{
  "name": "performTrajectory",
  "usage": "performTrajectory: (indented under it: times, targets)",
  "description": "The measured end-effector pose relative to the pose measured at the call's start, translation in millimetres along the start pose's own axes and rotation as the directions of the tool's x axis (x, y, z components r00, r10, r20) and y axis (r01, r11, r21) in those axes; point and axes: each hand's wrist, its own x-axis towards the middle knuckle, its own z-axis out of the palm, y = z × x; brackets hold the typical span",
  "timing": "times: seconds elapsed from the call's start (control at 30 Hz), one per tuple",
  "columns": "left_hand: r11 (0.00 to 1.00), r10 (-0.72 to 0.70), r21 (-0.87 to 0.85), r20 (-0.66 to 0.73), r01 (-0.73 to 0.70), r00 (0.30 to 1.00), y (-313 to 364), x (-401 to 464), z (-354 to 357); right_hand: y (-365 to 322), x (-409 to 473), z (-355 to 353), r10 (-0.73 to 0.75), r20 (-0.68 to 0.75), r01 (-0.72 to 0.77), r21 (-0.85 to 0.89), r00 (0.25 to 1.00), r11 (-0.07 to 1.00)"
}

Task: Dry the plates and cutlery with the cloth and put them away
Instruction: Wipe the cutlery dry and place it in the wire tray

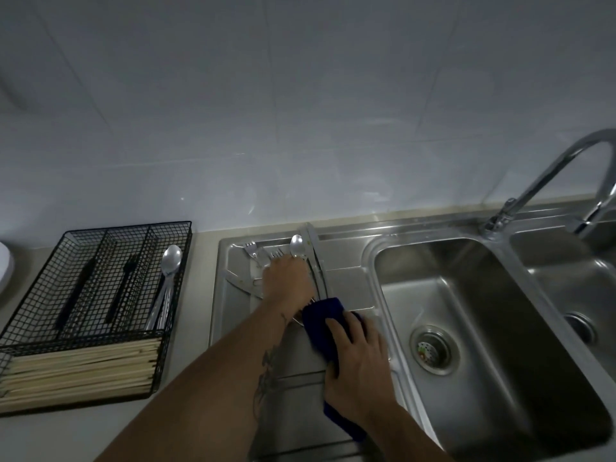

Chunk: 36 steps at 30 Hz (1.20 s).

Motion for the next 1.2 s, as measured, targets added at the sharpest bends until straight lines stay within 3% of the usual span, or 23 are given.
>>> performTrajectory:
  times: [0.17, 0.4, 0.63, 1.2]
  targets:
    - [0.987, -0.150, -0.059, 0.002, 0.149, 0.989, 13.7, 3.3, -0.8, 3.1, -3.8, -2.6, 0.026, -0.007, -0.025, 0.059, 1.000, 0.998]
    - [0.906, -0.344, -0.212, 0.132, 0.366, 0.930, 24.1, 8.4, 3.6, 16.5, -15.3, -5.0, 0.037, -0.058, -0.033, 0.063, 0.998, 0.997]
    - [0.890, -0.389, -0.191, 0.159, 0.415, 0.907, 28.2, 7.6, 6.0, 15.8, -14.6, -5.4, 0.039, -0.038, -0.036, 0.072, 0.999, 0.997]
    - [0.897, -0.285, -0.288, 0.208, 0.337, 0.936, 20.9, 4.6, -13.3, 14.5, -4.9, -10.5, 0.063, -0.017, -0.061, 0.083, 0.998, 0.995]
